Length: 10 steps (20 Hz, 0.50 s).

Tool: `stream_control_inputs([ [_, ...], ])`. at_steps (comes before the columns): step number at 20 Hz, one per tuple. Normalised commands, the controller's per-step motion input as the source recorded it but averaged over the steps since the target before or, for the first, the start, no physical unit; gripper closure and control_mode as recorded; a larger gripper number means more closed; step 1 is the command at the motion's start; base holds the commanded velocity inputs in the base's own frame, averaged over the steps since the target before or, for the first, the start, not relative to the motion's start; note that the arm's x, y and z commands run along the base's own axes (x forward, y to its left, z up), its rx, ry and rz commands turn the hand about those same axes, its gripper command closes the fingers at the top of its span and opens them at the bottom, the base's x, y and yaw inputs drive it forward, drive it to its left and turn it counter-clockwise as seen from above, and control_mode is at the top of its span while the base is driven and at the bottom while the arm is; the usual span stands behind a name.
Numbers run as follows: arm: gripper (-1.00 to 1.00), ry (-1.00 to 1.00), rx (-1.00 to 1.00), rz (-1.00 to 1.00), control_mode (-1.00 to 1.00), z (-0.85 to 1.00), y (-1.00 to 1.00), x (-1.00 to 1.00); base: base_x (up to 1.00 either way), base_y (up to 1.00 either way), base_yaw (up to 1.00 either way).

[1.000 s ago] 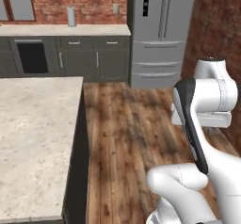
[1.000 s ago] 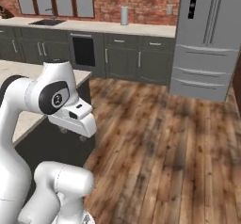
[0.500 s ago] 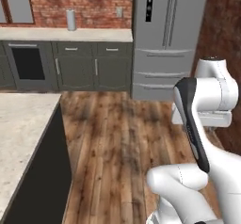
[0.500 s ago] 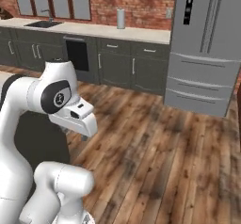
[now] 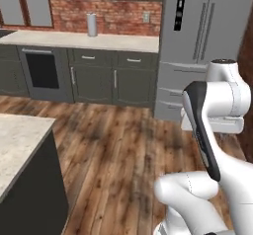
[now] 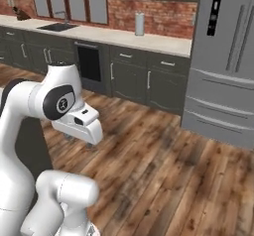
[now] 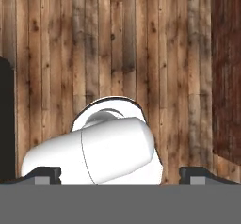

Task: Turn on the burner for the pot on the stove. Wait thirty seconds for the pot to heat up. Then add the onion to the pot.

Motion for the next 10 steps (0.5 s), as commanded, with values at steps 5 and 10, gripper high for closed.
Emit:
stream_control_inputs([
  [5, -1.00, 0.00, 0.00, 0.00, 1.00, 0.00, 0.00, 0.00, 1.00, -0.58, 0.40],
  [10, -1.00, 0.00, 0.00, 0.00, 1.00, 0.00, 0.00, 0.00, 1.00, -0.69, 0.51],
])
